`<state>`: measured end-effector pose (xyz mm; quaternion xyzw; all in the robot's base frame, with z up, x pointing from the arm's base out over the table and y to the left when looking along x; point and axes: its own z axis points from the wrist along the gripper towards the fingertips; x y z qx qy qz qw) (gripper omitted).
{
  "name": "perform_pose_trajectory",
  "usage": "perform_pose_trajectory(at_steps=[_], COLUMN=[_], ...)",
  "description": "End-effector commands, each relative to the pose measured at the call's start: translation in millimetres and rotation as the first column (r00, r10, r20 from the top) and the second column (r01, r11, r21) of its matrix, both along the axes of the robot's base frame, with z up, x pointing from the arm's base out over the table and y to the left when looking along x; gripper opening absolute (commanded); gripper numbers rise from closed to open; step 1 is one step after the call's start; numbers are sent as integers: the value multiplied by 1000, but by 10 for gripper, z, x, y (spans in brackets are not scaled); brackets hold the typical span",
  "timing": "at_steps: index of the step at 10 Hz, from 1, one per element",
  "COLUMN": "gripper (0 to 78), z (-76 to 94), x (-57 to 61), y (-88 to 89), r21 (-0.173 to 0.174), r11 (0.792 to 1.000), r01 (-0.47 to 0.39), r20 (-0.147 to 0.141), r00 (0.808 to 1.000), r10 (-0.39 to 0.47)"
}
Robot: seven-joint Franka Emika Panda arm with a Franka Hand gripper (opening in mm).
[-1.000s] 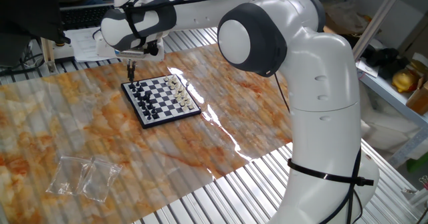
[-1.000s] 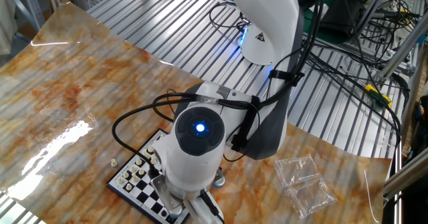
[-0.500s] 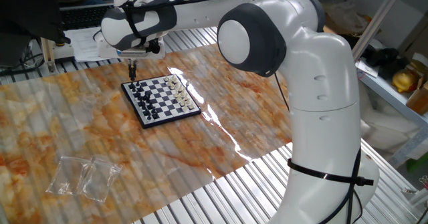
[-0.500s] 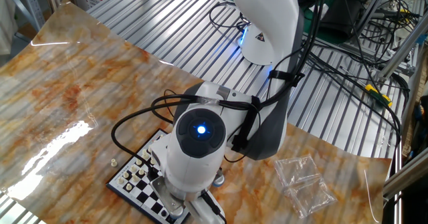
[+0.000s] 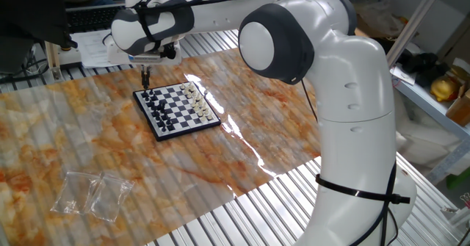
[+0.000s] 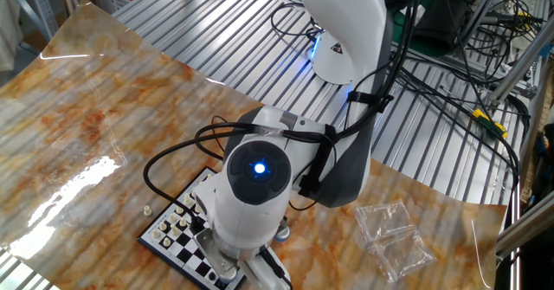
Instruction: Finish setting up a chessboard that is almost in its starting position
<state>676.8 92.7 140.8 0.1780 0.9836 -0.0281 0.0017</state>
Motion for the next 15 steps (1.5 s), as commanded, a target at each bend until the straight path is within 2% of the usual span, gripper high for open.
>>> perform_pose_trajectory(at_steps=[1, 4, 5, 6, 9, 10, 13, 15], gripper=[11, 11, 11, 11, 11, 11, 11, 11], z=[19, 20, 20, 20, 20, 20, 23, 40], x=[25, 24, 24, 24, 24, 24, 21, -27], y=[-10, -8, -8, -8, -8, -8, -12, -47], r21=[26, 31, 66, 70, 61, 63, 57, 56], r11=[999, 999, 997, 996, 985, 982, 985, 988], r01=[29, 34, 49, 57, 164, 176, 161, 146], r20=[-8, -6, 1, 4, 1, 9, -4, -7], r00=[1000, 999, 999, 998, 986, 984, 987, 989], r10=[-29, -34, -49, -57, -164, -177, -161, -146])
